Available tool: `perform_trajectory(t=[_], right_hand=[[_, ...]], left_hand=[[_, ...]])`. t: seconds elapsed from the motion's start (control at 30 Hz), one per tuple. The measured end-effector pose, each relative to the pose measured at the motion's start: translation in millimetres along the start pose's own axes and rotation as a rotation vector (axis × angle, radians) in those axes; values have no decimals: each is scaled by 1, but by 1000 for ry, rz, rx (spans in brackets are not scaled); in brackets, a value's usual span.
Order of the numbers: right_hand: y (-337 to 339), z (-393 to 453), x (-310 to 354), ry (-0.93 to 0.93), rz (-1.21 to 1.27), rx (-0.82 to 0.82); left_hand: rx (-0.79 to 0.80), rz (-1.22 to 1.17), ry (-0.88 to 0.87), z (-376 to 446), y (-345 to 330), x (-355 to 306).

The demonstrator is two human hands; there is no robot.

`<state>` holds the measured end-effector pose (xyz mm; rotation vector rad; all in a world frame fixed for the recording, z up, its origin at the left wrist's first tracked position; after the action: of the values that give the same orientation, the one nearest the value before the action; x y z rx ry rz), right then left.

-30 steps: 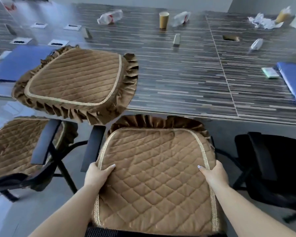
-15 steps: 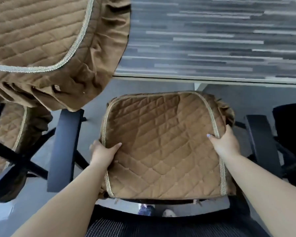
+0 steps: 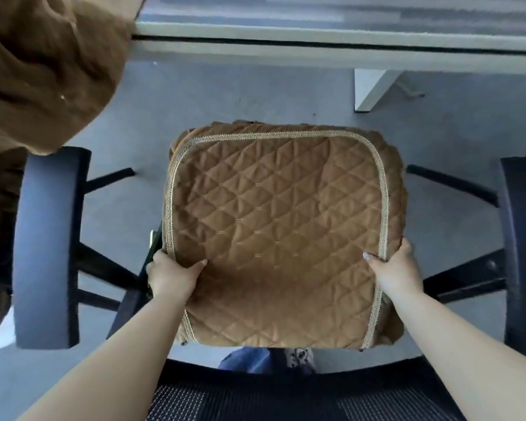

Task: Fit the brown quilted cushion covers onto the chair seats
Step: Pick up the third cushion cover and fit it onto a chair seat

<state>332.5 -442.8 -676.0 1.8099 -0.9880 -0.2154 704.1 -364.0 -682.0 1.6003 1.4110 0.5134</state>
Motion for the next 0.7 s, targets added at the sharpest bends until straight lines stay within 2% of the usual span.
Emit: perform_trajectory(t=[0.07, 0.13, 0.23, 0.3, 0.37, 0.47, 0.7], right_hand=[[1, 2, 3, 4, -25, -9], [4, 2, 14, 68, -90, -67], [3, -14, 47, 384, -150, -157], [-9, -25, 74, 628, -250, -93], [-27, -29, 98, 774, -382, 22], [-54, -24, 118, 795, -500, 107], [-77, -12, 116, 799, -596, 94]], left_hand=[[11, 16, -4, -7, 4, -4], [-13, 55, -113, -16, 8, -13], [-83, 143, -505, -24, 11, -41], [-47, 222, -670, -26, 5, -68], [4, 304, -749, -26, -10, -96], [70, 426, -821, -26, -38, -121], [76, 505, -825, -12, -62, -122]])
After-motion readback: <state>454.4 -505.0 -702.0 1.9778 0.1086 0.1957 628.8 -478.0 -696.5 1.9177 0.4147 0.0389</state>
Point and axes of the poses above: each hand's wrist, its own z-axis towards the middle knuckle, its own y-axis out of the back of the hand, x = y × z, the point moved 2 cm from there along z, towards the middle knuckle, and after that the axes turned 10 degrees about -x, right-handed, at the moved point
